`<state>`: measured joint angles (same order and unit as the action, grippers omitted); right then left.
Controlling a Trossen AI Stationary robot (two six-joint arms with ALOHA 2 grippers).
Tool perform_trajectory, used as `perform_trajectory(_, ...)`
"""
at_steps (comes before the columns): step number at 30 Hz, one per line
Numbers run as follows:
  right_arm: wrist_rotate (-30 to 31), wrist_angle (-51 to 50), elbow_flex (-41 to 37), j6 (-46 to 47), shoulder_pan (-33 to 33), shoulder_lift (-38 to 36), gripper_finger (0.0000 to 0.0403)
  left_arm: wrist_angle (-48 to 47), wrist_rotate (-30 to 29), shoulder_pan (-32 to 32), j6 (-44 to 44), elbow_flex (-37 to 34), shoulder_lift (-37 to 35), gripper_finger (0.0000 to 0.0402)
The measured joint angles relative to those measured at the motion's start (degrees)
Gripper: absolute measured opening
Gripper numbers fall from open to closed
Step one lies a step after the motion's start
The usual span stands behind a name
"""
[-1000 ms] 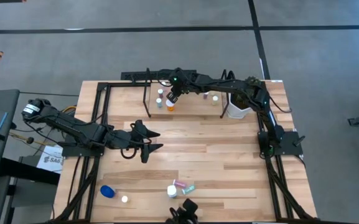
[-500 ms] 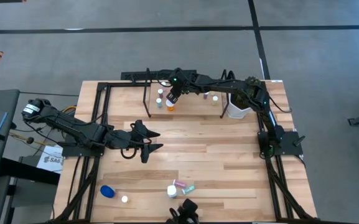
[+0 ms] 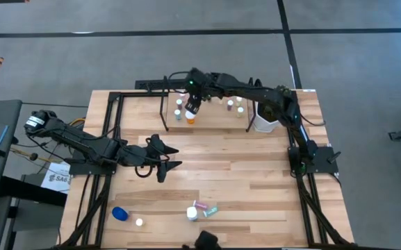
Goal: Pick and place medicine bottles onto shelf by color
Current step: Put the blue pill bottle on the shelf
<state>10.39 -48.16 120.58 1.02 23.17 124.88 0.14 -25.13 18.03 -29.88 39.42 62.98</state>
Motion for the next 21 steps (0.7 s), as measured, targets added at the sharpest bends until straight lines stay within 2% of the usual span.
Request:
perform_trajectory(5,-0.02,-14.57,9.42,-0.23,-3.48,-0.11,0.0255,-0.94,0.92,0.01,-0.86,0.00,0.00,0.0245)
perform_trajectory(10,-0.02,-27.49,14.47,-1.36,-8.56,-0.12,0.0254,-1.84,0.94,-0.01,-1.18,0.00,0.00,0.0245)
perform_trajectory(15,-0.20,-41.79,14.16,-1.08,-14.76,-0.11,0.0254,-4.80,1.86,0.01,-2.88,0.02,0.00,0.0245)
perform_trajectory(21,-2.55,-41.70,9.10,-0.22,-21.84,-1.28,0.0254,-8.76,2.40,0.56,-4.47,0.02,0.02,0.0245)
